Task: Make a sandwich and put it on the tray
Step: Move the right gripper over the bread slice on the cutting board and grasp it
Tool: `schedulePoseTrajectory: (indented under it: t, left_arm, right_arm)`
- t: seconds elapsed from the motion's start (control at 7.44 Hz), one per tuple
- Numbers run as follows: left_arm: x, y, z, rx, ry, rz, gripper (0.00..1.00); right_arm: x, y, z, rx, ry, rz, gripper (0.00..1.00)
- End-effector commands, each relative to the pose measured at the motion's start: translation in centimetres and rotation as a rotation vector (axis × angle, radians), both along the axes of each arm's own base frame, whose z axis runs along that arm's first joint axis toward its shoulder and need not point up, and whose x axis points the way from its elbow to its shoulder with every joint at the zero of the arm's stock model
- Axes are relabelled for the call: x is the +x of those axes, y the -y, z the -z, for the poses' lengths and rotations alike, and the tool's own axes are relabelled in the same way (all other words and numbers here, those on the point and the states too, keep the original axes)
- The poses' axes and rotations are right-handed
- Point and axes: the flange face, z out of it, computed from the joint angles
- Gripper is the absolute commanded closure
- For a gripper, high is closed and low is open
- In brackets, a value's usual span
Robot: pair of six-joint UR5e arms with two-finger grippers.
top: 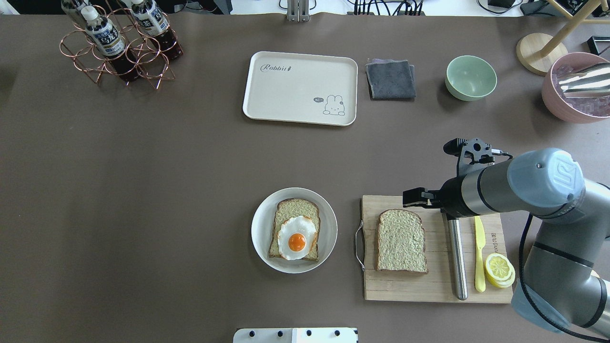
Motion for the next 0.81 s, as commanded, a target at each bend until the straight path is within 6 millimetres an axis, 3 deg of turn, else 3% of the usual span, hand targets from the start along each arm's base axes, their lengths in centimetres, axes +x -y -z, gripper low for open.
schedulePoseTrajectory:
  t: [0.0,0.13,0.67]
  left_arm:
    - [0.3,0.2,0.3,0.006,0.001,-0.001,0.01]
    - [0.3,0.2,0.3,0.008,0.001,-0.001,0.01]
    - [0.3,0.0,0.1,0.009,0.002,-0.004,0.01]
  right_arm:
    - [-1.5,-2.2,-1.1,-0.017,-0.008,-0.018,0.17]
    - [-1.0,-3.2,-1.9,0.004,0.032,-0.009,0.17]
    - [-1.8,-4.1,-3.1,0.021,0.008,-0.015,0.22]
